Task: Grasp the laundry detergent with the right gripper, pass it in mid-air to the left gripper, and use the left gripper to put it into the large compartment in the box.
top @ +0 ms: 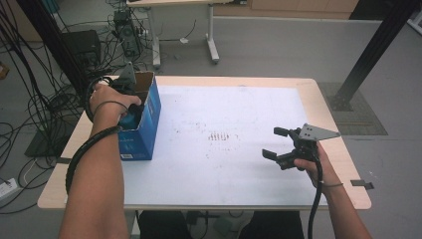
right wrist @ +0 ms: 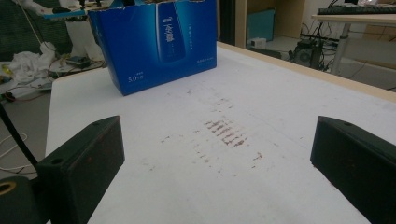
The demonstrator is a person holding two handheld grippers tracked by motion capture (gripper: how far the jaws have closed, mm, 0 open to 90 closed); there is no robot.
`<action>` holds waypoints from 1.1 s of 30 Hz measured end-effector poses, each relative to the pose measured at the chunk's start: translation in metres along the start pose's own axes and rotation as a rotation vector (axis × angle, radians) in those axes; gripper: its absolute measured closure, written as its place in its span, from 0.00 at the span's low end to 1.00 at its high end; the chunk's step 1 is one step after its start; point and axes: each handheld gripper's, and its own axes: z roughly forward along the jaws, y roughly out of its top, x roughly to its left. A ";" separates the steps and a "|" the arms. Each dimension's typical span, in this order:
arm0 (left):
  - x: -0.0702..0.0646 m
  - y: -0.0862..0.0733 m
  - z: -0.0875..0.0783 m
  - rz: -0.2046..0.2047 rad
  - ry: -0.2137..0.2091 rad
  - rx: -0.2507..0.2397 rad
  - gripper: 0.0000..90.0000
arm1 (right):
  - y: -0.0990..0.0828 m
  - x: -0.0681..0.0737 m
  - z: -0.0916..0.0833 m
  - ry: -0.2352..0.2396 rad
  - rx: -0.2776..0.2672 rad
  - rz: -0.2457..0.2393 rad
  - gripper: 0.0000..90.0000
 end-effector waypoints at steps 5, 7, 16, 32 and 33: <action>0.000 0.000 0.000 0.003 0.000 0.003 0.42 | 0.000 0.000 0.000 -0.002 0.000 -0.001 0.03; 0.001 0.000 0.000 0.004 0.000 0.002 0.42 | 0.000 0.000 0.000 -0.003 0.002 -0.001 0.03; 0.002 0.000 0.000 0.001 -0.005 0.001 0.42 | -0.001 0.000 0.001 0.001 0.003 0.002 0.03; 0.008 -0.002 -0.002 -0.004 -0.026 -0.003 0.36 | -0.001 -0.001 0.002 0.004 0.003 0.003 0.03; 0.008 -0.002 -0.003 -0.004 -0.028 -0.004 0.36 | -0.001 -0.001 0.003 0.005 0.002 0.003 0.03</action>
